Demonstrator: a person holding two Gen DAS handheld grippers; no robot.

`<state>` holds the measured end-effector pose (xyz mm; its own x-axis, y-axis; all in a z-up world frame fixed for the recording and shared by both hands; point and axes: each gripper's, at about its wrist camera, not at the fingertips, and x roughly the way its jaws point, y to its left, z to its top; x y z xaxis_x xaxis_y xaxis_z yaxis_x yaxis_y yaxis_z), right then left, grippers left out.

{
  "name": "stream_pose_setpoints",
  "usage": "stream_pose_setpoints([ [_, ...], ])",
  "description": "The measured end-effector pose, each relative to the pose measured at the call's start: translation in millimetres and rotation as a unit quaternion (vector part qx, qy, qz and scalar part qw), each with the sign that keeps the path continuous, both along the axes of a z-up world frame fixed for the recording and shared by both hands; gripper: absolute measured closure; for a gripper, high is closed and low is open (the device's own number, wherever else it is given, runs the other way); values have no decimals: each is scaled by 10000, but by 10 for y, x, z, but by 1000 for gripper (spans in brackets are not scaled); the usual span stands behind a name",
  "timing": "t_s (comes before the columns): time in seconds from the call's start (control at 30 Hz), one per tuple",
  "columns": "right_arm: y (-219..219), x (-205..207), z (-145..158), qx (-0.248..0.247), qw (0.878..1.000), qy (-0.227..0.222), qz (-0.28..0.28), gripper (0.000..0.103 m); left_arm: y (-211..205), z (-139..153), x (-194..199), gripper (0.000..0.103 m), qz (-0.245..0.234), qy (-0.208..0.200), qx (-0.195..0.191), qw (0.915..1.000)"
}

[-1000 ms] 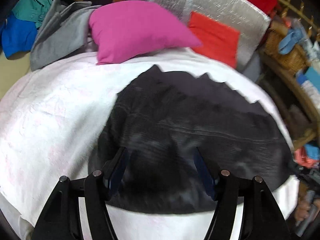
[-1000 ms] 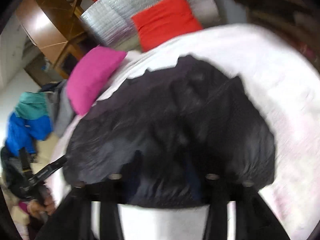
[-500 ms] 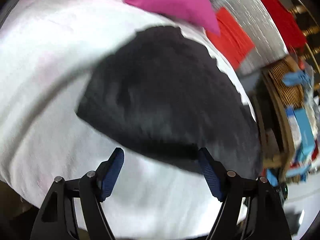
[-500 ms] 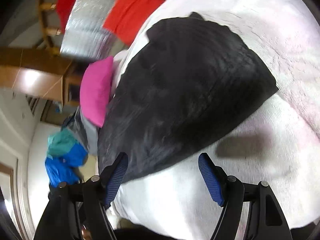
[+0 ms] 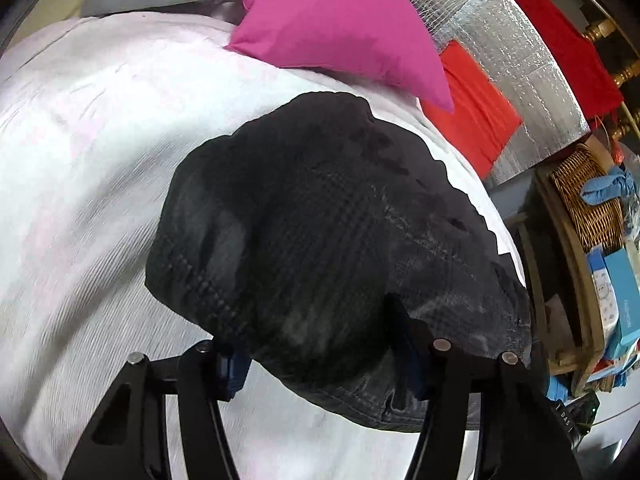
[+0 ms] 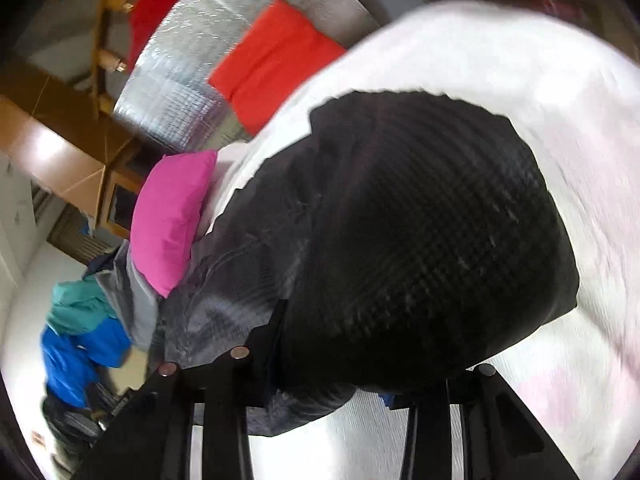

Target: Fold large clothes

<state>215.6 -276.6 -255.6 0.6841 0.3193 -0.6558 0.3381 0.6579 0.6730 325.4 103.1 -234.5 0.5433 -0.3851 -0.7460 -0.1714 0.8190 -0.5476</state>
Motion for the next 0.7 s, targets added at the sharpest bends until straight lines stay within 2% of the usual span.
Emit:
stream_pose_setpoints([
  [0.13,-52,103,-172,117,9995,300,-62,64,-59,-75,76,40,22,187,99,9998],
  [0.27,-42,15,-78,-26,9999,163,20,68,-108,-56,111,36,14,210,76,9997],
  [0.33,5,18,-25,-250,9996,105,68,72,-105,-20,87,48,38,74,130,9999],
  [0.43,62,-65,38,-394,9992,3,73,75,-133,104,5,60,-2,-248,396,9989],
  [0.53,132,-115,66,-568,9983,-13,102,75,-153,170,-63,65,-69,-442,676,9967],
  [0.63,131,-36,-60,-511,9982,258,154,75,-224,92,-54,65,-190,-283,910,9953],
  [0.7,83,-19,-75,-377,9988,263,183,75,-213,90,-25,65,-198,-283,889,9954],
])
